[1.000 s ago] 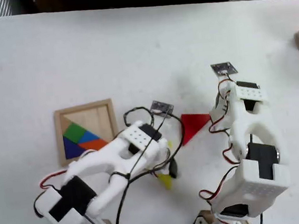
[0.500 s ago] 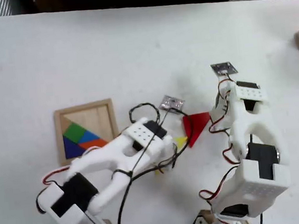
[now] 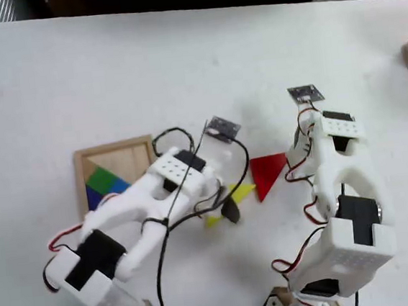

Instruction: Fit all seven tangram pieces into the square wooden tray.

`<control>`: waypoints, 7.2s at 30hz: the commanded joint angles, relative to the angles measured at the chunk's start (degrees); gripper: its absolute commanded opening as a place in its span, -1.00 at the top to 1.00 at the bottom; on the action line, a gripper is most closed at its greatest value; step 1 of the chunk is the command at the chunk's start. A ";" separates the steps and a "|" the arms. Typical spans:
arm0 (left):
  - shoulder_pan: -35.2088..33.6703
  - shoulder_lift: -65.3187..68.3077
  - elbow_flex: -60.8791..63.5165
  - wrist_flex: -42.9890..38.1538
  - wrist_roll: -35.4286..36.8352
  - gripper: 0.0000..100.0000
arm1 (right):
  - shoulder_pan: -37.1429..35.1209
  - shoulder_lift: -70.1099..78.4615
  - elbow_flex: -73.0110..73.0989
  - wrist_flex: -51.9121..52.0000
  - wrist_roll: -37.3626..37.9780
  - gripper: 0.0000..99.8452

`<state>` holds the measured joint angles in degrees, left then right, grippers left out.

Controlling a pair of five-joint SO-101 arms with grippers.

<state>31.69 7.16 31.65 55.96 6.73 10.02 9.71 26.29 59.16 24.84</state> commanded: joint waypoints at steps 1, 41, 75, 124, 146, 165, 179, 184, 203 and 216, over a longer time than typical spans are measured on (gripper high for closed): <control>-1.10 -3.03 -1.41 -6.07 -11.34 0.32 | -0.75 -2.42 -0.18 -1.01 -0.44 0.96; -7.52 -0.13 -15.03 -4.04 -44.57 0.22 | -1.63 -0.92 -0.97 -1.10 -0.53 0.96; -6.90 12.70 -20.75 -9.32 -44.13 0.22 | 0.22 -2.33 -0.53 -1.19 -0.88 0.96; -7.60 24.75 -38.33 9.41 -35.25 0.22 | 2.51 -2.77 -0.62 -1.10 -2.55 0.96; -7.52 24.84 -38.33 9.67 -35.08 0.22 | 2.24 -2.59 -0.70 -1.27 -2.55 0.96; -6.90 24.92 -38.68 9.58 -35.16 0.62 | 2.15 -2.51 -0.88 -1.36 -2.55 0.96; -6.90 24.84 -38.68 9.85 -34.81 0.63 | 2.15 -2.42 -0.88 -1.45 -2.55 0.96; -6.90 24.75 -38.68 9.93 -34.29 0.76 | 2.15 -2.42 -0.88 -1.98 -2.55 0.96; -4.62 24.57 -38.77 11.87 -28.66 0.82 | 2.07 -2.42 -0.88 -2.15 -2.64 0.96; -6.90 21.85 -39.82 11.87 -31.91 0.08 | 1.45 -2.42 -0.79 -2.15 -2.55 0.96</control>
<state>24.84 30.81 -7.12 67.30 -22.73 11.52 9.71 26.29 58.02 22.73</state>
